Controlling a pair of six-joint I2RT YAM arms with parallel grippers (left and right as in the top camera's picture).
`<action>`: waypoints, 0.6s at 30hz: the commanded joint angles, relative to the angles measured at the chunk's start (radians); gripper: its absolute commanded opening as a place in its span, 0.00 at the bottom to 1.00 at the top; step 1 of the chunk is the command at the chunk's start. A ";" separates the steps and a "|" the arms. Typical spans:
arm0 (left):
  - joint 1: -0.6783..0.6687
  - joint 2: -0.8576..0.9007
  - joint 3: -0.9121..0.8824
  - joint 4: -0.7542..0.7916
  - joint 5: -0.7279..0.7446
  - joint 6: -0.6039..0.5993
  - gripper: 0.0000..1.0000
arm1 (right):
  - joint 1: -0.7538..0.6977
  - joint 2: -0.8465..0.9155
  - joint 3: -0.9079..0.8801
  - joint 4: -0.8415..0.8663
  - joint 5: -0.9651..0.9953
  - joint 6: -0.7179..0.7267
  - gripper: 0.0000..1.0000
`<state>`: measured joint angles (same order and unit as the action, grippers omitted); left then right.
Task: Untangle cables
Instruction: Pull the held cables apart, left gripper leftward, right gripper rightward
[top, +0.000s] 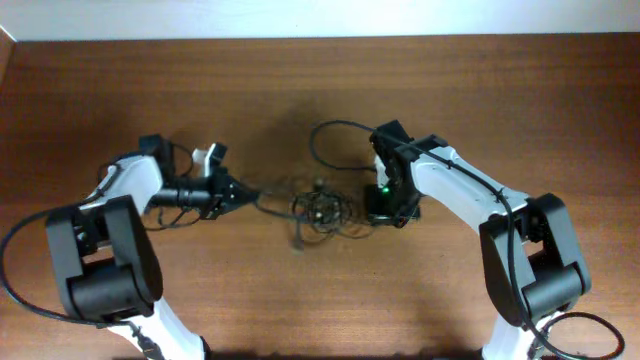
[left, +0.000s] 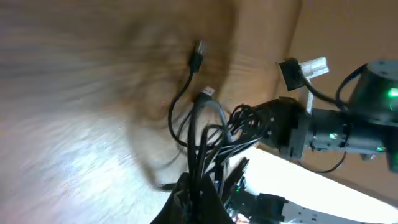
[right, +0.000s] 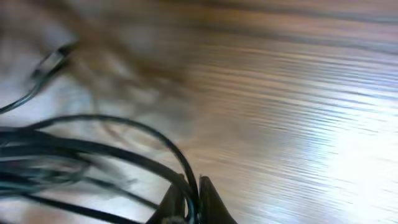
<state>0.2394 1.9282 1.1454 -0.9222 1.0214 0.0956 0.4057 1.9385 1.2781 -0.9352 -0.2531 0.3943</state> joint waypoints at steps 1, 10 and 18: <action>0.211 -0.025 0.016 0.031 -0.014 -0.005 0.00 | -0.146 0.014 -0.045 -0.117 0.431 0.014 0.04; 0.345 -0.025 -0.052 0.119 0.052 -0.020 0.00 | -0.462 0.014 -0.045 -0.127 0.423 0.003 0.04; 0.678 -0.025 -0.088 0.199 0.034 -0.140 0.00 | -0.762 0.014 -0.045 -0.095 0.279 0.004 0.04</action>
<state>0.8379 1.9278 1.0714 -0.7635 1.0805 -0.0101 -0.2745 1.9461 1.2396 -1.0481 -0.0036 0.4099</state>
